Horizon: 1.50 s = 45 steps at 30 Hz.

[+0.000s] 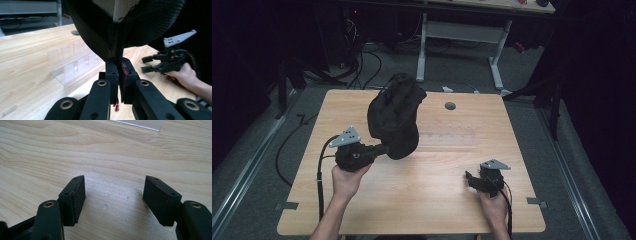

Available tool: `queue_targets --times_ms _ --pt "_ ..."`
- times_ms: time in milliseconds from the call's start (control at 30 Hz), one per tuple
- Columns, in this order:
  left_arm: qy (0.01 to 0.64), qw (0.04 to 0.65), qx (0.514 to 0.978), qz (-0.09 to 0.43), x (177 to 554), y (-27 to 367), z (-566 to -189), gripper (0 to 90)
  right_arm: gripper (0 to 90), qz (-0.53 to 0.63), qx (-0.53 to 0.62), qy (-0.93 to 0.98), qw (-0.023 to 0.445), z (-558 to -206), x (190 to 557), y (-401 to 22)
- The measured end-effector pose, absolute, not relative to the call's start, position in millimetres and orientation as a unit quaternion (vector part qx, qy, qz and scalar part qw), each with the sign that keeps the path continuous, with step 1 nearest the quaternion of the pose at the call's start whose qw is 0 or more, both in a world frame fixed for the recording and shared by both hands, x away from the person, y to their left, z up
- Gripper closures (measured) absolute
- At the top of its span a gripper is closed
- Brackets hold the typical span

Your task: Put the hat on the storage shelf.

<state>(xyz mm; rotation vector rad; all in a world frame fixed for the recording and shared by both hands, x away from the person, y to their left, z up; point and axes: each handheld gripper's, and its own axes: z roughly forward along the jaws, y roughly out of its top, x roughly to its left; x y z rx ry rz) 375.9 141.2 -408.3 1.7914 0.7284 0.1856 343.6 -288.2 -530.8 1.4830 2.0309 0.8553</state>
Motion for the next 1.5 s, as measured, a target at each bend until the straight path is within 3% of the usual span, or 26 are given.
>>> queue_targets --times_ms 433,1500 --pt "0.340 0.540 0.759 0.131 398.3 134.5 -407.4 86.8 34.4 0.313 0.541 0.743 0.240 -530.8 343.6 -288.1" --pt "0.372 0.498 0.765 0.167 418.8 108.3 -424.5 86.7 34.3 0.313 0.539 0.743 0.241 -531.0 343.4 -287.8"
